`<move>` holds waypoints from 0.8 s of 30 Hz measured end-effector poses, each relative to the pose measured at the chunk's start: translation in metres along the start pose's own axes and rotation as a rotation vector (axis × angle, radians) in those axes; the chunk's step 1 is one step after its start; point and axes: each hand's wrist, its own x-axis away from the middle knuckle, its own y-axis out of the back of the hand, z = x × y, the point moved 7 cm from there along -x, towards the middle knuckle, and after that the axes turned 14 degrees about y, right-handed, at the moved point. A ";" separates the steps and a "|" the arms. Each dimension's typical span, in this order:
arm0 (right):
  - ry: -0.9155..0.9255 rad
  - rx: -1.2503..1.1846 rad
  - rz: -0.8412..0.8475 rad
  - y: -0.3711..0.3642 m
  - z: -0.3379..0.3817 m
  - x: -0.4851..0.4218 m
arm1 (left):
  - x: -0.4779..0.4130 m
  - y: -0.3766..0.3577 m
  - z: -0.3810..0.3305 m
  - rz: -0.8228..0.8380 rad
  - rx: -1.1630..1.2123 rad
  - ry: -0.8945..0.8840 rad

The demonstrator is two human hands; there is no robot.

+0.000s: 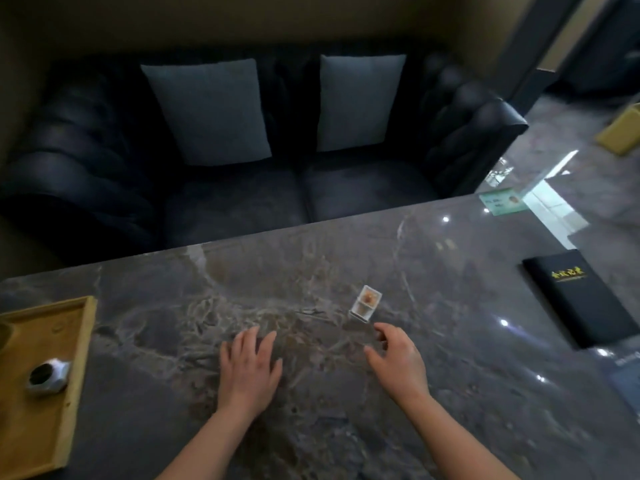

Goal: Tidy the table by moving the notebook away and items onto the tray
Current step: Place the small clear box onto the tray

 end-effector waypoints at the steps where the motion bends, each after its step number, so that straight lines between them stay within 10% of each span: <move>1: -0.019 -0.004 -0.010 0.003 -0.008 -0.005 | -0.008 -0.005 -0.006 0.011 -0.001 0.010; 24: 0.147 0.167 -0.003 -0.009 -0.019 -0.087 | -0.027 -0.040 -0.019 -0.095 0.018 0.046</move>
